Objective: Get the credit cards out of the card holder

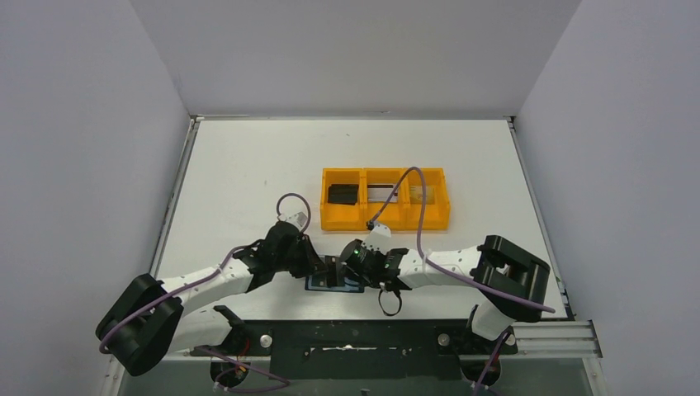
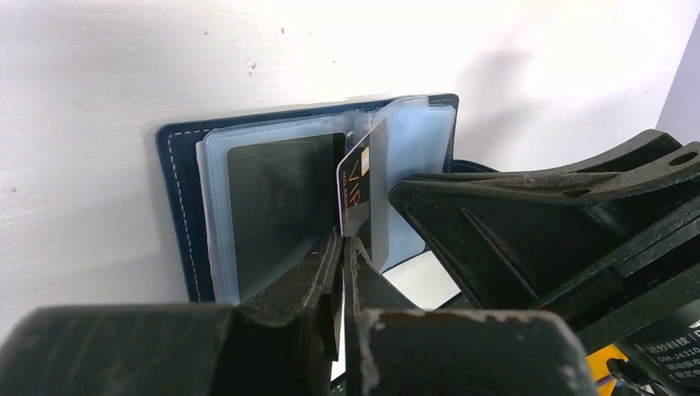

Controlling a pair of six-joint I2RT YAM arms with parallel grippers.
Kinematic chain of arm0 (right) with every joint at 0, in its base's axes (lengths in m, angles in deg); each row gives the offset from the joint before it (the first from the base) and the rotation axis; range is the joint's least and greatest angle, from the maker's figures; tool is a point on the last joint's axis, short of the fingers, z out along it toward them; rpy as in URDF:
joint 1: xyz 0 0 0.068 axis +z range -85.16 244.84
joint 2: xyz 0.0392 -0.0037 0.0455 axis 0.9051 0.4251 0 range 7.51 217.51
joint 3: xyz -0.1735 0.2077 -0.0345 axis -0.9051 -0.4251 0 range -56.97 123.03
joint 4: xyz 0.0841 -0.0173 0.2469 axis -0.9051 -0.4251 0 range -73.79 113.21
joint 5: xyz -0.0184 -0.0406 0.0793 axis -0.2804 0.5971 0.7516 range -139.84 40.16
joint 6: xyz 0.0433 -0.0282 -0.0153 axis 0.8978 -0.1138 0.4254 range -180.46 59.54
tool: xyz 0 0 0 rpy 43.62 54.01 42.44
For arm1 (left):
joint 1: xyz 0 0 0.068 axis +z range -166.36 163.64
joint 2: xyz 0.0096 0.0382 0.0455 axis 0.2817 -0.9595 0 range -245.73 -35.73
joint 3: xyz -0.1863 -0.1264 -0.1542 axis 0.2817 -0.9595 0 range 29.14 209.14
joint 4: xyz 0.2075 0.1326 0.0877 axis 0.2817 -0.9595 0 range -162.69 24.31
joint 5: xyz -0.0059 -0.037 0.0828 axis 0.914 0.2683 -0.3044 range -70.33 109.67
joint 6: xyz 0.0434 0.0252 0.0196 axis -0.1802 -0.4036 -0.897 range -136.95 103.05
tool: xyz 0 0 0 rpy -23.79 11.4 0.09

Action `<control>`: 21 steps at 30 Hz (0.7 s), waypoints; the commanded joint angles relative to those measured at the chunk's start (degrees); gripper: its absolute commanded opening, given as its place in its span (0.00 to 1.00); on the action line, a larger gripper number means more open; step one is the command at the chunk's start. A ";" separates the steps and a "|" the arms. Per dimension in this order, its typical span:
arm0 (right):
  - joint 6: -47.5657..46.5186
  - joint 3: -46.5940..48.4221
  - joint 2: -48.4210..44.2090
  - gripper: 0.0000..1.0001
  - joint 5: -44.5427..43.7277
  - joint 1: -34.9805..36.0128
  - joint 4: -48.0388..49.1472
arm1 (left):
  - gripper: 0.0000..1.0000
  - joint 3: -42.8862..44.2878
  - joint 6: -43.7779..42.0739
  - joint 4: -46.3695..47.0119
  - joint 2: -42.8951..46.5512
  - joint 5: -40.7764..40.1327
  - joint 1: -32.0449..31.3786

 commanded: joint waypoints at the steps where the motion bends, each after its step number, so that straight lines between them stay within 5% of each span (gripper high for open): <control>1: -2.67 -0.18 -0.01 0.22 -5.18 0.46 -16.20 | 0.00 2.23 -2.98 -2.37 1.77 1.19 1.04; 10: -3.38 4.28 -5.36 0.23 -9.76 1.58 -22.27 | 0.00 4.47 -4.31 -4.02 4.72 3.39 1.77; 21: -12.74 5.24 -8.10 0.27 -4.43 0.53 -8.53 | 0.00 5.84 -5.18 -6.30 6.58 3.12 2.16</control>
